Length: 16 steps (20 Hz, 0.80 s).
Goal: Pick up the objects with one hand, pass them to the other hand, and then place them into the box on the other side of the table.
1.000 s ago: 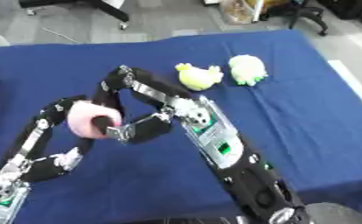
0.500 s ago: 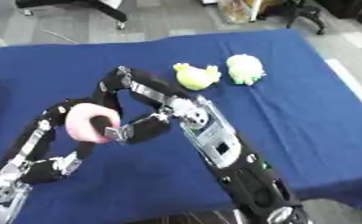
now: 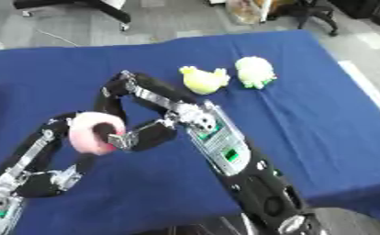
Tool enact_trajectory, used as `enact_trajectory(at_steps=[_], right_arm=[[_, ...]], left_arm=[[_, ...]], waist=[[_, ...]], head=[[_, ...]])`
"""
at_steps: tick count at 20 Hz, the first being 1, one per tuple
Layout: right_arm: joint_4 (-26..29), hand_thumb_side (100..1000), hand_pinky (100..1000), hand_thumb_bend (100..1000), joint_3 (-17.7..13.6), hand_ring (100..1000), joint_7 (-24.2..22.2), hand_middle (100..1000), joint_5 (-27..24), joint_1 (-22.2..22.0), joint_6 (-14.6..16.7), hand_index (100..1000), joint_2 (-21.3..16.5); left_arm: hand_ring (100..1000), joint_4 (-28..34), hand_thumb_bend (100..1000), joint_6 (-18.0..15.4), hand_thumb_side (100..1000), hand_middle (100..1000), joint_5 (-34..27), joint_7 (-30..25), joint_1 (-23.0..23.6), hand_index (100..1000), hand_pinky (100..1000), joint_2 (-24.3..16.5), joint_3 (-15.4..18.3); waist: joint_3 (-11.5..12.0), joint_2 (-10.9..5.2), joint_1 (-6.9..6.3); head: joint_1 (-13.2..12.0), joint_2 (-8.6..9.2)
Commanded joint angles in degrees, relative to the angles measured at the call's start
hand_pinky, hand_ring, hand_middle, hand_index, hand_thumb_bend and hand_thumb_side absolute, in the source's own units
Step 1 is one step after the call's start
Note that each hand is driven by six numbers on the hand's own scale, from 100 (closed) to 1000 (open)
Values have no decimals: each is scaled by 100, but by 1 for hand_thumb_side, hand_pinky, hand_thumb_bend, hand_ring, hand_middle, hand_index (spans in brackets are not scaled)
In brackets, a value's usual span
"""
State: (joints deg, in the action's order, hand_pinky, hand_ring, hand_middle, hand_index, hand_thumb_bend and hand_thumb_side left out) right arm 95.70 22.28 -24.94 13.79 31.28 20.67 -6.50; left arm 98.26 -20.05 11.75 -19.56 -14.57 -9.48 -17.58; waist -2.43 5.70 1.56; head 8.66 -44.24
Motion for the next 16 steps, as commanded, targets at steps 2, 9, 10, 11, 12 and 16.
enact_trajectory(at_steps=[2,9,10,11,12,16], right_arm=[[49,100,619,100,-22,331,4,324,-44,75,-1,310,-57],[38,100,620,100,4,331,-87,323,-67,78,1,309,-58],[38,100,620,100,6,331,-100,323,-72,79,2,309,-57],[39,100,620,100,8,330,-112,323,-77,81,3,309,-58],[39,100,621,100,8,330,-123,323,-80,82,3,309,-59],[45,100,620,100,-2,333,-130,326,-85,83,1,319,-58]], left_arm=[[590,132,100,55,687,479,-275,226,-83,621,753,-8,-16],[424,87,100,272,627,287,-476,1096,-167,431,667,24,-106],[405,83,100,294,617,267,-461,1185,-179,413,655,31,-129],[391,80,100,311,610,252,-450,1259,-188,398,647,39,-151],[384,76,100,322,607,244,-450,1324,-195,391,643,47,-172],[349,49,100,351,599,209,-458,1539,-219,360,625,61,-216]], waist=[[-7,-53,-10],[-10,-57,-7],[-11,-56,-6],[-12,-55,-6],[-13,-53,-7],[-17,-54,-10]], head=[[20,12],[13,12],[12,12],[9,12],[5,12],[2,12]])
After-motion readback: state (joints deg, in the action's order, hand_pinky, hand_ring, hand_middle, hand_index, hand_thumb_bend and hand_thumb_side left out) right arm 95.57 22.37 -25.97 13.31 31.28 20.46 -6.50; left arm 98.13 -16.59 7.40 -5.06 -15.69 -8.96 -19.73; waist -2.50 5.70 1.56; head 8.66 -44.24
